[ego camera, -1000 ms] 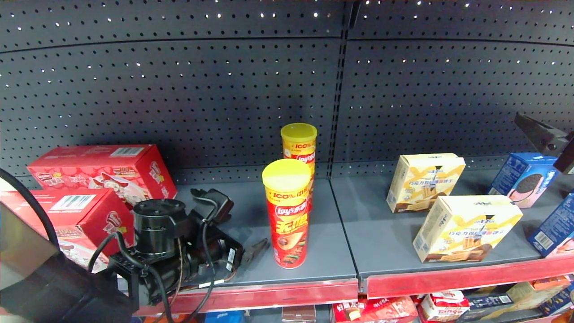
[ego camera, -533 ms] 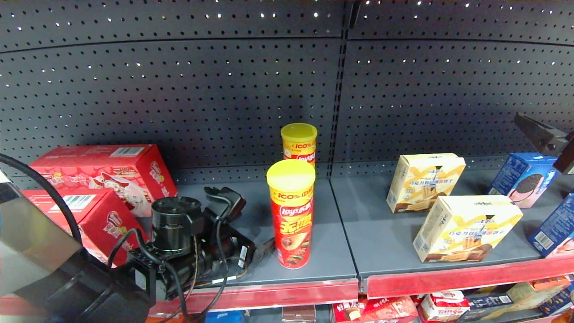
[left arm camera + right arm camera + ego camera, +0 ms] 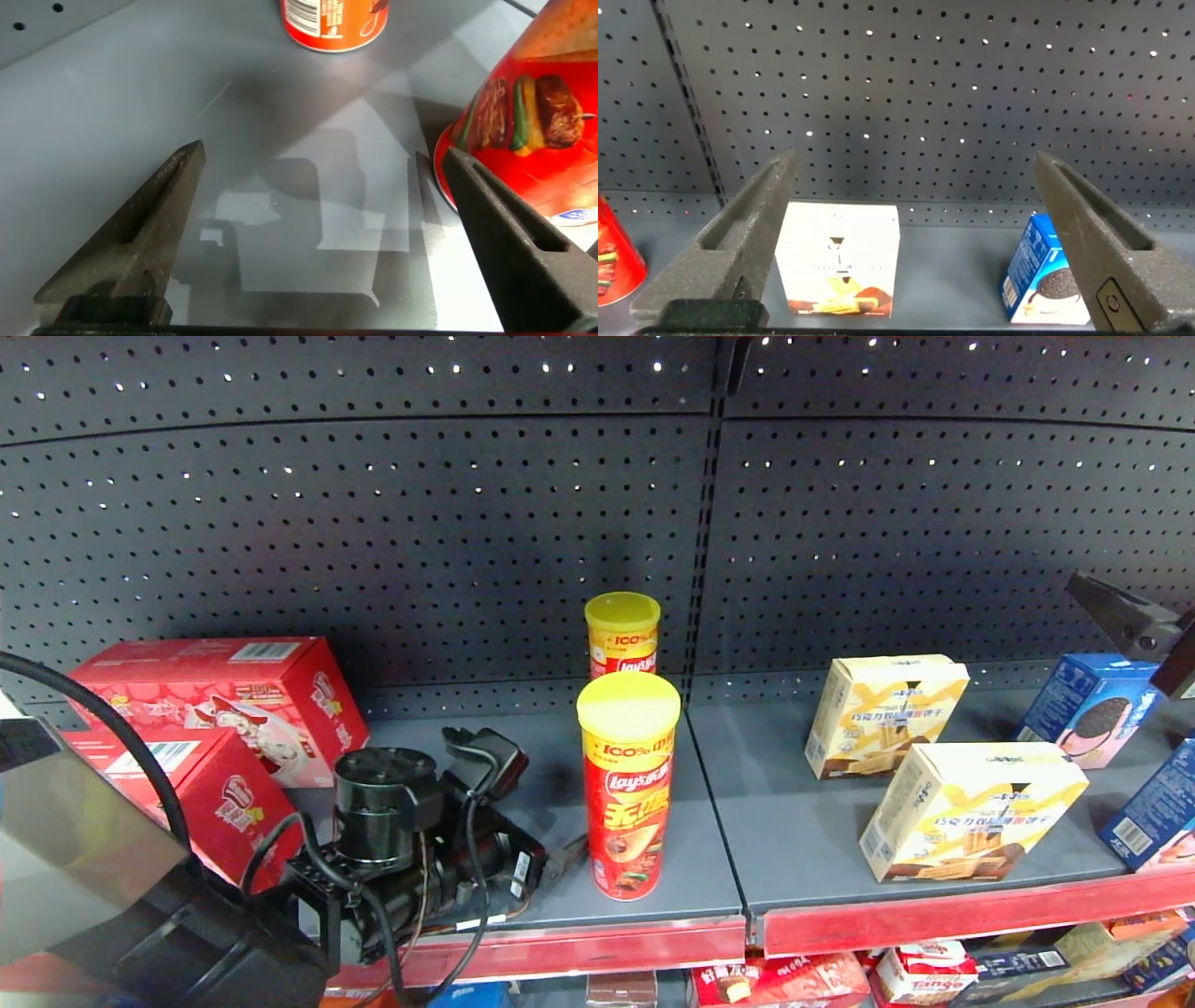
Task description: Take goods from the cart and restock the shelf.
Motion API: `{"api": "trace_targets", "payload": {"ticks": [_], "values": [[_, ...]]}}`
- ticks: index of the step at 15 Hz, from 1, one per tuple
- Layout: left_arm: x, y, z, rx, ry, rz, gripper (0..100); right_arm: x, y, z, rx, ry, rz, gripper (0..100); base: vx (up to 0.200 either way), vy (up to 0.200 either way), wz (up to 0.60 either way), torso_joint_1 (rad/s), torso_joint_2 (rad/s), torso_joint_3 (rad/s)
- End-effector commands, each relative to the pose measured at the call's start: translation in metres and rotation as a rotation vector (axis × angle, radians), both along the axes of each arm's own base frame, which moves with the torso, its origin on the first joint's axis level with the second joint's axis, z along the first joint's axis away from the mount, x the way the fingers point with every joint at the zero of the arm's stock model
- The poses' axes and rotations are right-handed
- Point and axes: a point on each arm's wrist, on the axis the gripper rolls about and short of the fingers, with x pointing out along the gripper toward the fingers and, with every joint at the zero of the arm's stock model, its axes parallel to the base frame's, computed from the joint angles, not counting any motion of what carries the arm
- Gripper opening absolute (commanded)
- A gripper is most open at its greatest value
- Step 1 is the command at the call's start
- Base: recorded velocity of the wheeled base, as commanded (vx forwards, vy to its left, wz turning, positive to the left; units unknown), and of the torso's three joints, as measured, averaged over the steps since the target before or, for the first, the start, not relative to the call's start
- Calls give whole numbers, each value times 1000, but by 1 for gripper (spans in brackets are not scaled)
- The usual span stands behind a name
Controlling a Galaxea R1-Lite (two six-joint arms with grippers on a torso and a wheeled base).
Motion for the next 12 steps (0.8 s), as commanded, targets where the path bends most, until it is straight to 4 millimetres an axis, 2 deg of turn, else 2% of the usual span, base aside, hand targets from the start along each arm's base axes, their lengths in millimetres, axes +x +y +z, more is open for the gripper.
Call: {"api": "trace_targets", "payload": {"ticks": [1, 12], "values": [[-1, 0, 0, 0, -1, -1, 100, 0, 0, -2, -3, 7, 1, 100, 0, 0, 0, 0, 0, 0], [2, 0, -5, 12, 12, 12, 100, 0, 0, -4, -3, 9, 7, 100, 0, 0, 0, 0, 0, 0]]}}
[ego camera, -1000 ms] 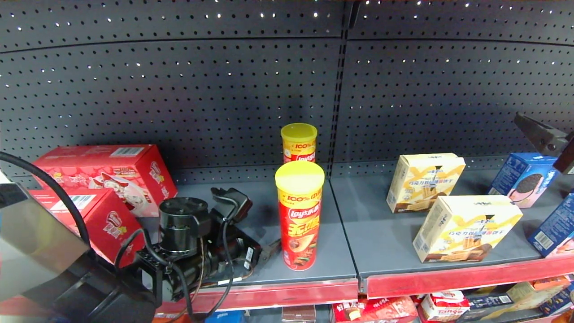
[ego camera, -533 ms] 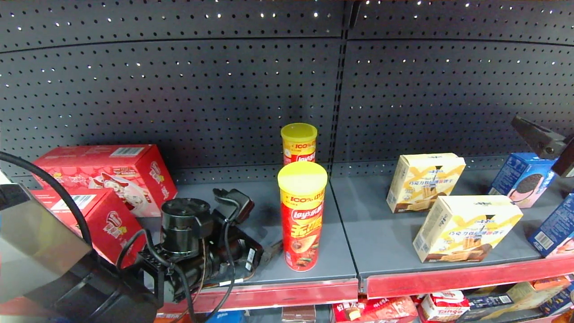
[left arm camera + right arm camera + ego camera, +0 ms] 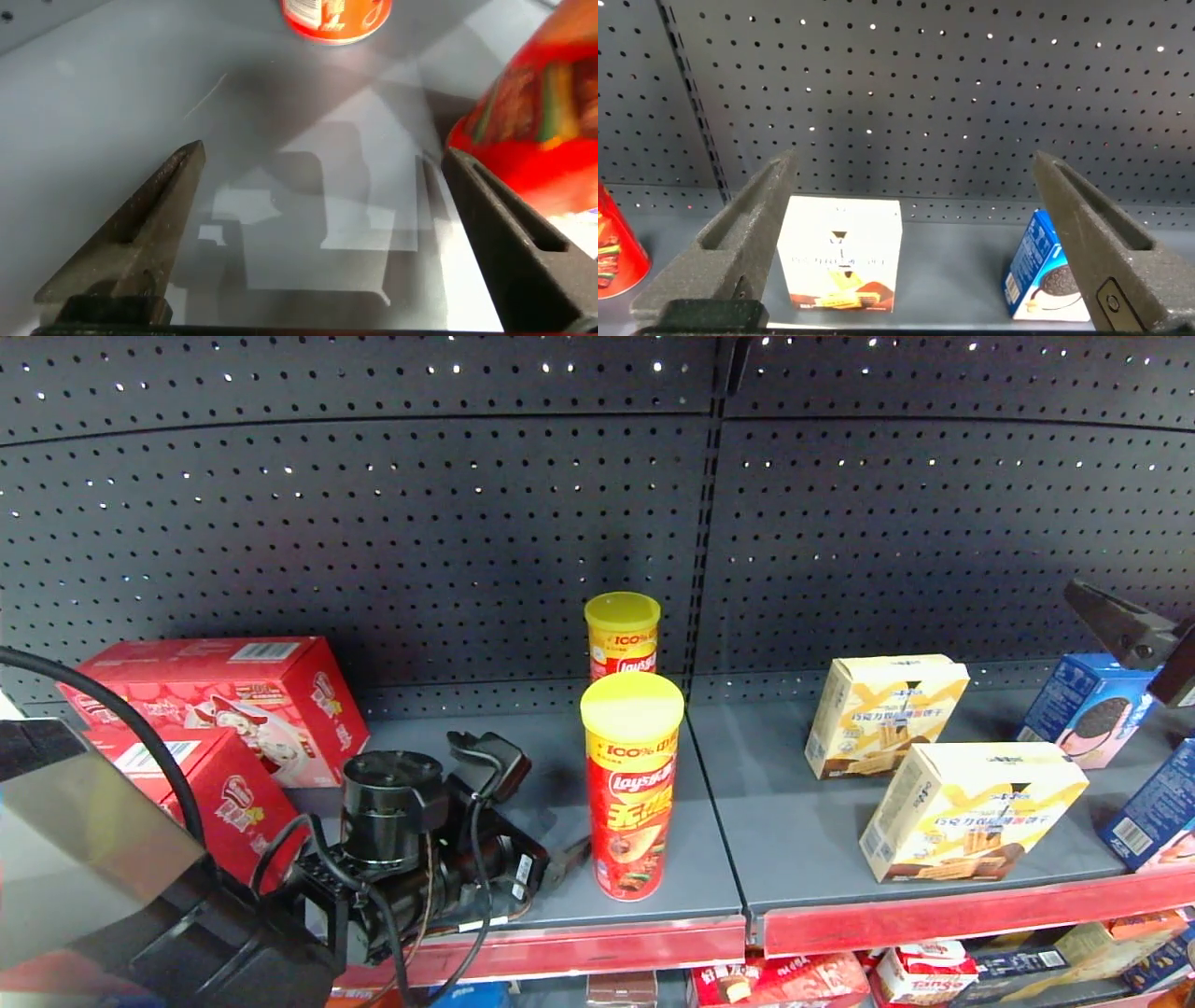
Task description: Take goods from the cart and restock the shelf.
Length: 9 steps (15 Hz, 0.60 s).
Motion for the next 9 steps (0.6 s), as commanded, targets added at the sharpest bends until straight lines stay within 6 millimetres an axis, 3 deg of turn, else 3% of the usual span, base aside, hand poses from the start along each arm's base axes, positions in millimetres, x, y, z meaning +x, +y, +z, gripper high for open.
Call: {"api": "trace_targets", "payload": {"ticks": [1, 4, 9], "values": [[-5, 4, -3, 12, 18, 7, 100, 0, 0, 0, -1, 1, 1, 100, 0, 0, 0, 0, 0, 0], [-16, 10, 5, 5, 4, 5, 100, 1, 0, -3, -2, 10, 1, 100, 0, 0, 0, 0, 0, 0], [-10, 1, 15, -18, -38, -12, 100, 2, 1, -3, -7, 14, 20, 100, 0, 0, 0, 0, 0, 0]]}}
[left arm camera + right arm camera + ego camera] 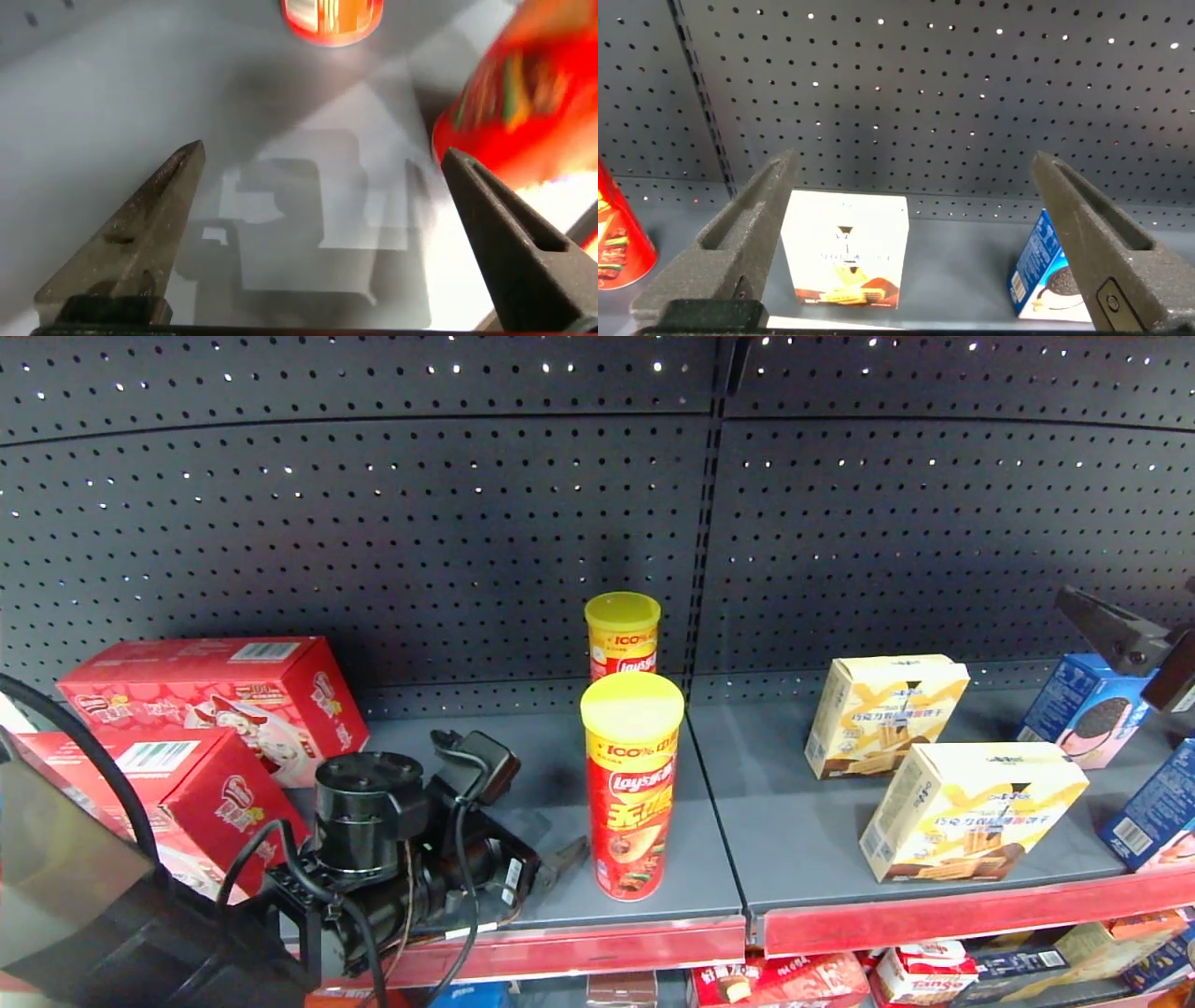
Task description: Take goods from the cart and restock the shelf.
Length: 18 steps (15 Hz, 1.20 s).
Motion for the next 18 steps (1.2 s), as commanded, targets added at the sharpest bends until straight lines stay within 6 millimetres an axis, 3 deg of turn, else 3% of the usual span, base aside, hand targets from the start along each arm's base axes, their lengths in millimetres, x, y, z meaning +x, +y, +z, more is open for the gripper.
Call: {"api": "trace_targets", "payload": {"ticks": [1, 18], "values": [[3, -4, 6, -13, -22, -6, 100, 2, 0, -1, -2, 5, 3, 100, 0, 0, 0, 0, 0, 0], [28, -15, -2, -19, -29, 2, 100, 6, 2, -4, -1, 22, 18, 100, 0, 0, 0, 0, 0, 0]]}}
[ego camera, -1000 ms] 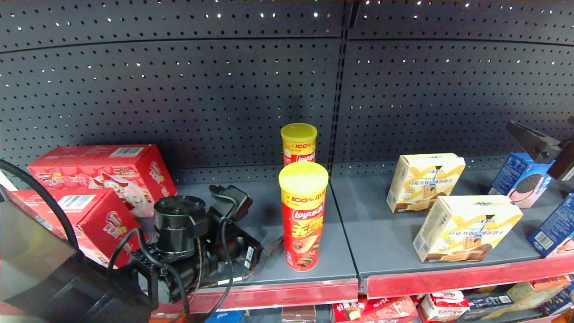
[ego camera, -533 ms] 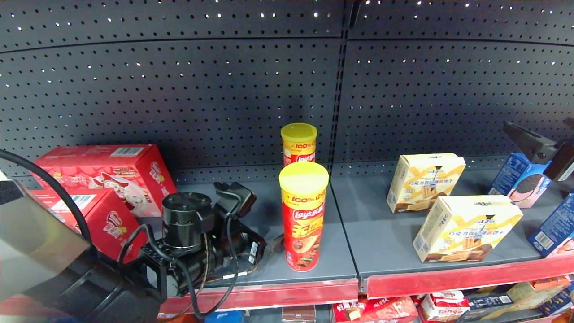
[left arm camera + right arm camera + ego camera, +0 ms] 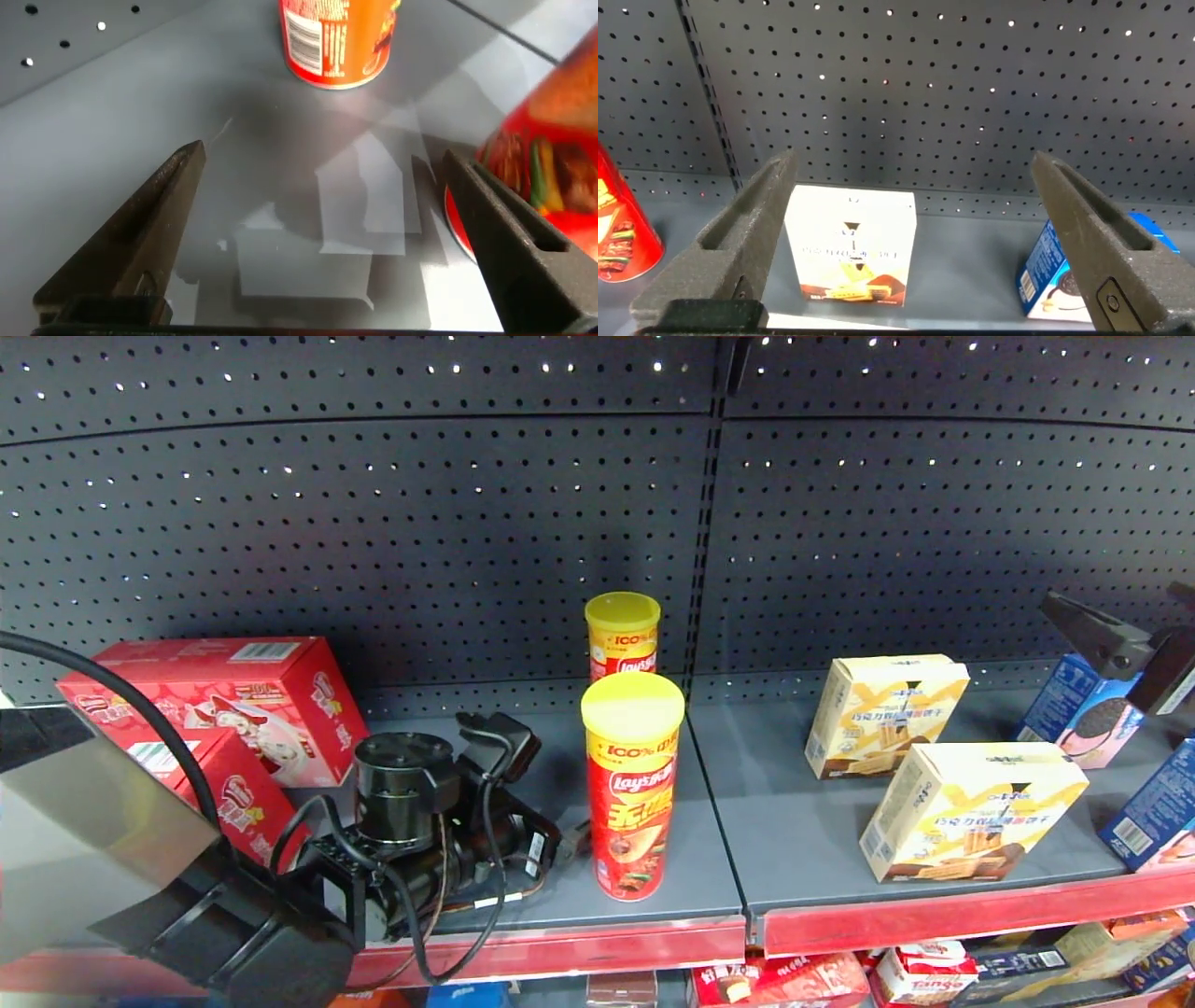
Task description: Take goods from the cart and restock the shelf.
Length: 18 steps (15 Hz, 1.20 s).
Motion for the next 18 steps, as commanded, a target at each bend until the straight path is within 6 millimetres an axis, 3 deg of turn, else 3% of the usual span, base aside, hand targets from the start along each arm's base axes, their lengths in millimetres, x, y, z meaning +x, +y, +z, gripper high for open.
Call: {"api": "trace_targets", "payload": {"ticks": [1, 7, 11, 13, 16, 18], "values": [[6, -4, -1, -2, -4, -1, 100, 2, 1, -1, -2, 7, 2, 100, 0, 0, 0, 0, 0, 0], [8, -1, -4, 4, 3, 15, 100, 2, 1, -2, -2, 7, 2, 100, 0, 0, 0, 0, 0, 0], [11, 27, -1, 6, -2, 104, 100, 2, 1, -5, -4, 19, 2, 100, 0, 0, 0, 0, 0, 0], [-13, 52, 39, -41, -95, 147, 100, 1, 0, -9, -3, 31, 3, 100, 0, 0, 0, 0, 0, 0], [-45, 71, 69, -75, -170, 170, 100, -2, 1, -14, -6, 40, 11, 100, 0, 0, 0, 0, 0, 0], [-67, 79, 77, -81, -184, 171, 100, -9, 1, -16, -7, 39, 17, 100, 0, 0, 0, 0, 0, 0]]}}
